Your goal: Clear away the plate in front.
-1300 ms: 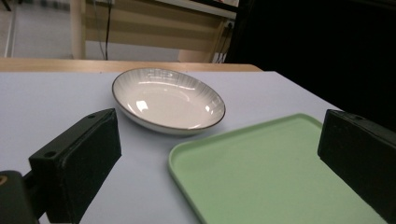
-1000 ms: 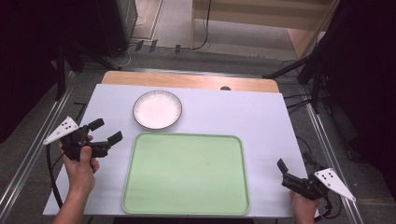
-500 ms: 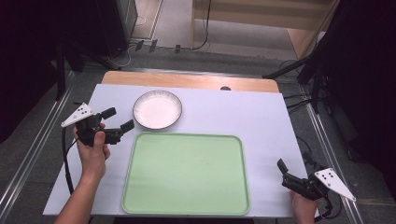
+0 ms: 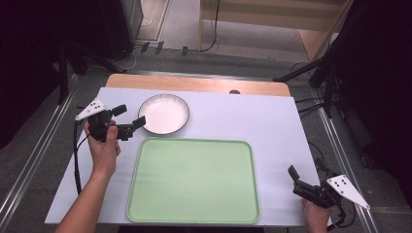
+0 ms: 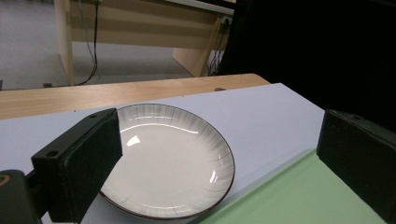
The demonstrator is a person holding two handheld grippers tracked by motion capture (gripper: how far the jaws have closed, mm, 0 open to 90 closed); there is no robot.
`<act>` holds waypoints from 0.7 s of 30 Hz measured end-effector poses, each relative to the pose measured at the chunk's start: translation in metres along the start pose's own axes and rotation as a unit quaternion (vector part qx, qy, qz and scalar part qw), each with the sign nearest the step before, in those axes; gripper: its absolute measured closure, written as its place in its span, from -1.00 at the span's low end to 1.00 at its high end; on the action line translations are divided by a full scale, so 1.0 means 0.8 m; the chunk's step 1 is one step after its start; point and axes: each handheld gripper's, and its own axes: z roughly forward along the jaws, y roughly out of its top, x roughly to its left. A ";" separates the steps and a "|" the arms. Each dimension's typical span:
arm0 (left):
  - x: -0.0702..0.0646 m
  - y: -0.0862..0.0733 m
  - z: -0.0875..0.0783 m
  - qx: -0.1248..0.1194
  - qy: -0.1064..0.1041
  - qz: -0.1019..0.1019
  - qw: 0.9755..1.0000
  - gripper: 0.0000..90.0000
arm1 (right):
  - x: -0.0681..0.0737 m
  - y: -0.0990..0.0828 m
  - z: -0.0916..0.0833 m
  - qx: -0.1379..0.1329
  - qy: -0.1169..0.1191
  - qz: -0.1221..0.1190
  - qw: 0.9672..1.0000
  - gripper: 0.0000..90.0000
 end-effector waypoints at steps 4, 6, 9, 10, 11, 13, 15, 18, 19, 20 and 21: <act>0.003 0.007 0.008 0.000 0.001 -0.003 1.000 -0.99 | 0.000 0.000 0.000 0.000 0.001 0.001 1.000 -1.00; 0.005 0.009 0.013 0.001 0.001 -0.004 1.000 -0.99 | 0.000 0.000 0.000 0.000 0.001 0.001 1.000 -1.00; 0.008 0.012 0.022 0.005 0.003 -0.006 1.000 -0.99 | 0.000 0.000 0.000 0.000 0.001 0.001 1.000 -1.00; 0.009 0.013 0.026 0.007 0.005 -0.007 1.000 -0.99 | 0.000 0.000 0.000 0.000 0.001 0.001 1.000 -1.00; 0.011 0.013 0.028 0.008 0.005 -0.008 1.000 -0.99 | 0.000 0.000 0.000 0.000 0.001 0.001 1.000 -1.00; 0.015 0.014 0.035 0.013 0.011 -0.011 1.000 -0.95 | 0.000 0.000 0.000 0.000 0.001 0.001 1.000 -1.00; 0.020 0.015 0.043 0.016 0.013 -0.018 1.000 -0.95 | 0.000 0.000 0.000 0.000 0.001 0.001 1.000 -1.00; 0.027 0.016 0.051 0.020 0.015 -0.027 0.999 -0.94 | -0.001 0.000 0.000 0.000 0.002 0.001 1.000 -1.00; 0.029 0.016 0.054 0.021 0.015 -0.033 0.999 -0.93 | -0.001 0.000 0.000 0.000 0.003 0.001 1.000 -1.00; 0.032 0.017 0.056 0.022 0.015 -0.038 0.999 -0.92 | -0.001 0.000 0.000 0.000 0.003 0.001 1.000 -1.00; 0.035 0.017 0.058 0.024 0.017 -0.042 0.999 -0.91 | -0.001 0.000 0.000 -0.001 0.003 0.001 1.000 -1.00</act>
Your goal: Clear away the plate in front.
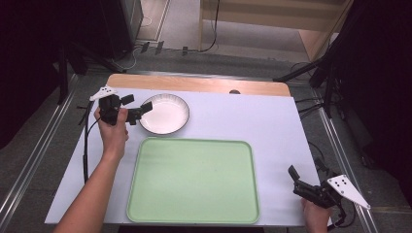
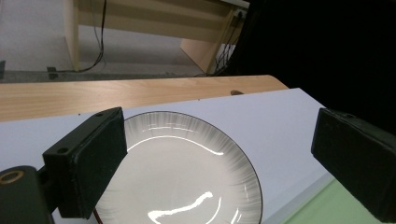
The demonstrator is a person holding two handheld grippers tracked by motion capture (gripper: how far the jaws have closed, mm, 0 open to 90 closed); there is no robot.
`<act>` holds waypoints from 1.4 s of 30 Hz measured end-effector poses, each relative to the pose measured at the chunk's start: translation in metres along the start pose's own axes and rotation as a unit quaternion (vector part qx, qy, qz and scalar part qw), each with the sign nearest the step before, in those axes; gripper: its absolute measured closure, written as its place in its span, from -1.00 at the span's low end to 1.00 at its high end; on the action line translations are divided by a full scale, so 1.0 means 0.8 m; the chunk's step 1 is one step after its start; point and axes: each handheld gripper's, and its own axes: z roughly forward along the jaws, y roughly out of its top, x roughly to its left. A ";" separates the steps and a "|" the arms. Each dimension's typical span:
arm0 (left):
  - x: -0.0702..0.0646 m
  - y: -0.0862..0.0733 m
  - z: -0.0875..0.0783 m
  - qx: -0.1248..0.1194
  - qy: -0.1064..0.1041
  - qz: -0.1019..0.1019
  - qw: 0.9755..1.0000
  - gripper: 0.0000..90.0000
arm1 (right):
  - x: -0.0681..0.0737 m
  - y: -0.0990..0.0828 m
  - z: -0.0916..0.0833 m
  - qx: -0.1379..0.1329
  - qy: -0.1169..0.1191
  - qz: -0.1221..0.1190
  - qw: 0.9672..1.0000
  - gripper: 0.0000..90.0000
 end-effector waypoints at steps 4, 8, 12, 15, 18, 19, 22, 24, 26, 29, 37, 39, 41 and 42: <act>0.010 0.003 0.008 0.007 0.008 -0.018 1.000 -0.90 | 0.000 0.000 0.000 0.000 0.001 0.000 1.000 -1.00; 0.018 0.006 0.018 0.027 0.024 -0.037 0.999 -0.87 | 0.000 0.000 0.000 0.000 0.002 0.000 1.000 -1.00; 0.026 0.006 0.028 0.053 0.037 -0.057 0.996 -0.86 | 0.000 0.000 0.000 0.000 0.002 0.001 1.000 -1.00; 0.034 0.005 0.036 0.080 0.063 -0.080 0.992 -0.69 | 0.000 0.000 0.000 0.000 0.002 0.001 1.000 -1.00; 0.043 0.002 0.039 0.084 0.068 -0.104 0.989 -0.67 | 0.000 0.000 0.000 0.000 0.002 0.001 1.000 -1.00; 0.046 0.001 0.040 0.088 0.073 -0.109 0.988 -0.66 | -0.001 0.000 0.000 0.000 0.002 0.000 1.000 -1.00; 0.053 -0.002 0.044 0.097 0.083 -0.126 0.984 -0.57 | 0.000 0.000 0.000 0.000 0.002 0.001 1.000 -1.00; 0.057 -0.005 0.047 0.107 0.094 -0.135 0.980 -0.50 | 0.000 0.000 0.000 0.000 0.002 0.001 1.000 -1.00; 0.061 -0.008 0.051 0.116 0.098 -0.142 0.978 -0.44 | -0.001 0.000 0.000 0.000 0.002 0.000 1.000 -1.00; 0.064 -0.013 0.056 0.137 0.108 -0.154 0.973 -0.36 | -0.001 0.000 0.000 0.000 0.002 0.001 1.000 -1.00; 0.070 -0.027 0.068 0.176 0.142 -0.178 0.958 -0.11 | 0.000 0.000 0.000 0.000 0.003 0.001 1.000 -1.00; 0.071 -0.030 0.070 0.180 0.144 -0.185 0.955 -0.07 | -0.001 0.000 0.000 -0.001 0.003 0.001 1.000 -1.00; 0.072 -0.032 0.071 0.186 0.145 -0.188 0.953 -0.03 | -0.001 0.000 0.000 -0.001 0.003 0.001 1.000 -1.00; 0.072 -0.033 0.072 0.187 0.148 -0.190 0.952 0.01 | -0.001 0.000 0.000 -0.001 0.003 0.001 1.000 -1.00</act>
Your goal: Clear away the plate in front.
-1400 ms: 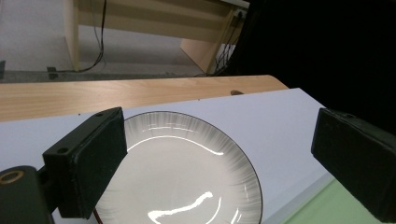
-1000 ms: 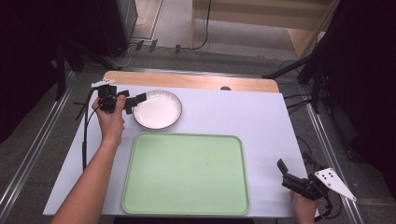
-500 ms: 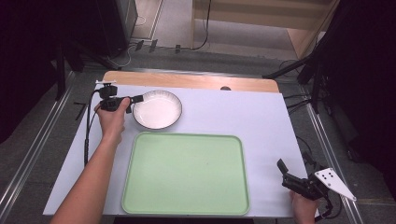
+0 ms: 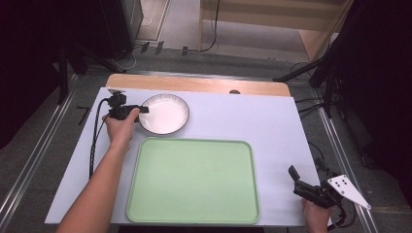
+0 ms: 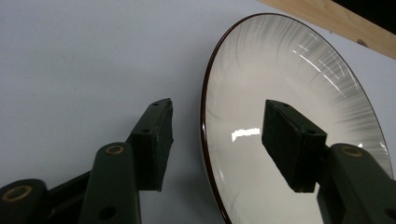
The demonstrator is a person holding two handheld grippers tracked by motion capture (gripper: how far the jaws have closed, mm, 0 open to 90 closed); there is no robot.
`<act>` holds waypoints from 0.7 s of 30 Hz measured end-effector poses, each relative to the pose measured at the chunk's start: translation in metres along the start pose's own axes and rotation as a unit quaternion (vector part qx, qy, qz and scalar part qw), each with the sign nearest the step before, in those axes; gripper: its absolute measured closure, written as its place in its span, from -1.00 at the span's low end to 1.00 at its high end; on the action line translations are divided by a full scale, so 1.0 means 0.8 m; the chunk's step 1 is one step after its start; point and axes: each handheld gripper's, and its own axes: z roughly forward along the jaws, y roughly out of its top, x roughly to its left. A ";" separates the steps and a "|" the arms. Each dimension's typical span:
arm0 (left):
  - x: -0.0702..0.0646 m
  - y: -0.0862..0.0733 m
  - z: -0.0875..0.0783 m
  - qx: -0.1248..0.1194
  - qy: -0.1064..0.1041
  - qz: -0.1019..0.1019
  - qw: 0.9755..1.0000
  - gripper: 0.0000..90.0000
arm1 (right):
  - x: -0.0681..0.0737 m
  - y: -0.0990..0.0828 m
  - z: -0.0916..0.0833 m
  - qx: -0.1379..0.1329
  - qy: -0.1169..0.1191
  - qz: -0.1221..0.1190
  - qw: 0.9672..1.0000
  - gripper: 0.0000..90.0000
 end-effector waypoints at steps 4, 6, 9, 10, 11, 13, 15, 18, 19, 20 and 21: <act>0.003 -0.004 0.003 0.001 0.012 -0.017 1.000 0.23 | 0.000 0.000 0.000 0.000 0.000 0.000 1.000 -1.00; 0.007 -0.005 0.004 -0.004 0.014 -0.030 0.999 0.34 | 0.000 0.000 0.000 0.000 0.000 0.001 1.000 -1.00; 0.011 -0.006 0.003 -0.002 0.008 -0.033 0.999 0.47 | 0.000 0.000 0.000 -0.001 0.000 0.000 1.000 -1.00; 0.012 -0.006 0.004 0.001 0.005 -0.034 0.999 0.53 | 0.000 0.000 -0.001 -0.001 0.000 0.001 1.000 -1.00; 0.012 -0.006 0.004 0.002 0.002 -0.034 0.999 0.55 | 0.000 0.000 0.000 -0.001 0.000 0.000 1.000 -1.00; 0.013 -0.006 0.004 0.006 -0.005 -0.036 0.999 0.59 | 0.000 0.000 0.000 -0.001 -0.001 0.001 1.000 -1.00; 0.012 -0.006 0.004 0.010 -0.008 -0.042 0.999 0.62 | 0.000 0.000 0.000 -0.001 -0.001 0.001 1.000 -1.00; 0.011 -0.008 0.007 0.017 -0.019 -0.037 0.999 0.67 | 0.000 0.000 -0.001 -0.001 -0.001 0.001 1.000 -1.00; 0.009 -0.009 0.009 0.018 -0.024 -0.039 0.999 0.69 | 0.000 0.000 -0.001 -0.001 -0.001 0.001 1.000 -1.00; 0.008 -0.009 0.009 0.018 -0.022 -0.041 0.999 0.70 | 0.000 0.000 -0.001 -0.001 -0.001 0.001 1.000 -1.00; 0.008 -0.009 0.009 0.020 -0.022 -0.046 0.998 0.71 | 0.000 0.000 -0.001 -0.002 -0.001 0.001 1.000 -1.00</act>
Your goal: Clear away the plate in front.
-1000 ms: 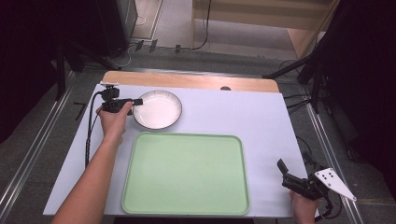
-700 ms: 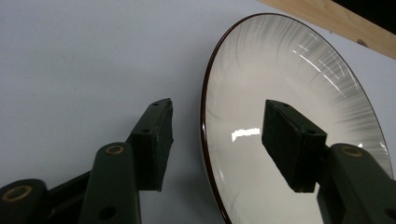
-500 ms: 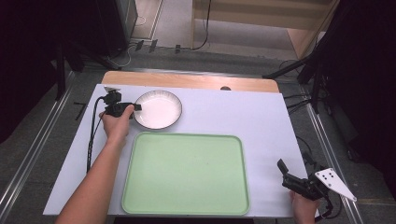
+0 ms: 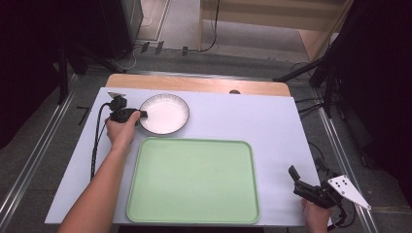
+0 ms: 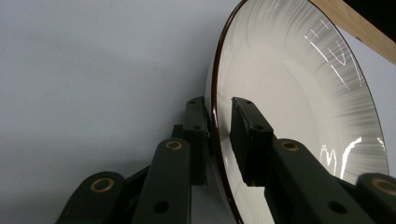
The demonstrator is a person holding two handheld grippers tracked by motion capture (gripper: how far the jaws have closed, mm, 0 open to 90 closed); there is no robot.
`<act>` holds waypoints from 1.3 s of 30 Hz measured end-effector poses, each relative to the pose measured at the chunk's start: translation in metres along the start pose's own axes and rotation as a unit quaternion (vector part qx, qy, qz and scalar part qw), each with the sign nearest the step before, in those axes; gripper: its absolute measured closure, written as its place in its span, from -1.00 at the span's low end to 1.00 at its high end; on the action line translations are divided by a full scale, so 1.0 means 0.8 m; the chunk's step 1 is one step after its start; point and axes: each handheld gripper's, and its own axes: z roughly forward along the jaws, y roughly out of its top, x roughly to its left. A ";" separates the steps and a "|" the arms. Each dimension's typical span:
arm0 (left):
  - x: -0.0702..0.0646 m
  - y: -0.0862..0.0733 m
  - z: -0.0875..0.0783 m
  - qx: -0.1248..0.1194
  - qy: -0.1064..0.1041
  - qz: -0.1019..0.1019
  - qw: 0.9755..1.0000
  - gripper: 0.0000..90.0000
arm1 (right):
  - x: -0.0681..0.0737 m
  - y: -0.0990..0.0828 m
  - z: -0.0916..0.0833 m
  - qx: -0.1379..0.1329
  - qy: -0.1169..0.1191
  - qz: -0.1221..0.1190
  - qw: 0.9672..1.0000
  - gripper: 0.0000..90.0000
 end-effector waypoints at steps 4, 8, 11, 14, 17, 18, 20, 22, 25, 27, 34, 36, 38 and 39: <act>0.004 0.002 0.000 0.004 -0.013 -0.023 1.000 0.75 | 0.000 0.000 0.000 -0.001 0.000 0.001 1.000 -1.00; 0.011 0.002 0.000 0.006 -0.032 -0.046 0.998 0.81 | 0.000 0.000 0.000 0.000 -0.001 0.001 1.000 -1.00; 0.014 0.001 -0.001 0.002 -0.040 -0.060 0.997 0.84 | 0.000 0.000 0.000 -0.001 0.000 0.001 1.000 -1.00; 0.018 0.000 -0.001 -0.006 -0.054 -0.079 0.995 0.89 | -0.001 0.000 0.000 -0.001 0.001 0.001 1.000 -1.00; 0.018 0.000 0.000 -0.009 -0.055 -0.091 0.994 0.89 | -0.001 0.000 0.000 -0.002 0.002 0.002 1.000 -1.00; 0.018 0.000 0.000 -0.009 -0.054 -0.095 0.994 0.89 | -0.001 0.000 0.000 -0.002 0.002 0.002 1.000 -1.00; 0.020 0.001 0.001 -0.010 -0.060 -0.099 0.993 0.90 | -0.001 0.000 0.000 -0.002 0.002 0.002 1.000 -1.00; 0.024 0.000 0.002 -0.016 -0.074 -0.110 0.991 0.88 | -0.001 0.000 0.000 -0.001 0.003 0.001 1.000 -1.00; 0.025 0.000 0.001 -0.019 -0.074 -0.109 0.991 0.88 | -0.001 0.000 0.000 -0.001 0.003 0.001 1.000 -1.00; 0.023 0.000 0.000 -0.021 -0.073 -0.106 0.991 0.88 | -0.001 0.000 0.000 -0.001 0.003 0.001 1.000 -1.00; 0.026 0.002 -0.007 -0.029 -0.097 -0.117 0.988 0.88 | 0.000 0.000 0.000 -0.001 0.002 0.001 1.000 -1.00; 0.026 0.003 -0.011 -0.033 -0.105 -0.115 0.987 0.88 | -0.001 0.000 0.000 -0.001 0.002 0.001 1.000 -1.00; 0.026 0.004 -0.014 -0.037 -0.106 -0.113 0.987 0.88 | 0.000 0.000 0.000 0.000 0.002 0.000 1.000 -1.00; 0.025 0.004 -0.016 -0.039 -0.106 -0.111 0.987 0.88 | 0.000 0.000 0.000 0.000 0.002 0.001 1.000 -1.00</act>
